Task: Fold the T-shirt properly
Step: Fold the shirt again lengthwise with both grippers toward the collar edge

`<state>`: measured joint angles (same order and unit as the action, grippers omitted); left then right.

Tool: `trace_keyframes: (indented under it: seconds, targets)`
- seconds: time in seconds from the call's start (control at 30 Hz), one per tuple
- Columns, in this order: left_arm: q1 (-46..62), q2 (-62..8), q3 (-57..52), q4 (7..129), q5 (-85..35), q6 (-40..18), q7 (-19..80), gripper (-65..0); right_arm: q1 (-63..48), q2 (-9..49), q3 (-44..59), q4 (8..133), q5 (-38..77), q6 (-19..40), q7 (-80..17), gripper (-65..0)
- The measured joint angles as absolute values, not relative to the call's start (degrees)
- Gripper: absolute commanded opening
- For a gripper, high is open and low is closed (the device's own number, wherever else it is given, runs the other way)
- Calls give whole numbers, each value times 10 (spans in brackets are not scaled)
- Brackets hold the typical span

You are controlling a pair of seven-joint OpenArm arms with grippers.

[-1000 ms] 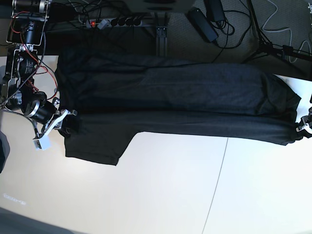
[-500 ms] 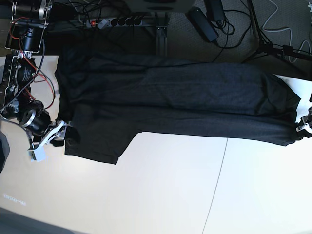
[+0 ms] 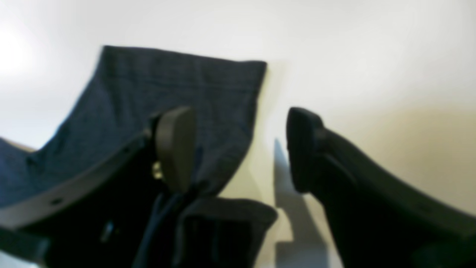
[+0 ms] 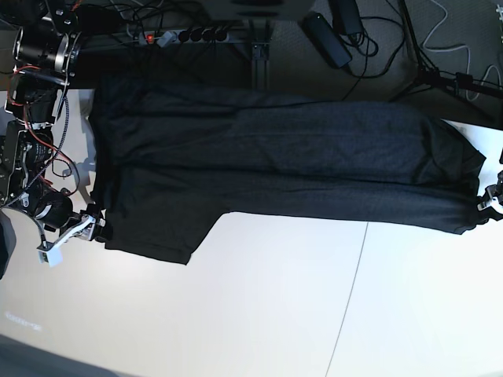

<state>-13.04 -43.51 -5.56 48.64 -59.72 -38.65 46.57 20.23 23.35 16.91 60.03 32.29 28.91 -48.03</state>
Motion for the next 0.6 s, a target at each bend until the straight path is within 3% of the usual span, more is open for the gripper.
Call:
trace_keyframes:
  seconds: [0.3,0.6]
  targets:
    - [-130,-435,-56,486,-610,-387,467,-650,203,225,170,562,325,289,-466,-267]
    - [-130,-435,-56,486,-618,-387,474,-650,207,177,171,562,332,289,-454,-268]
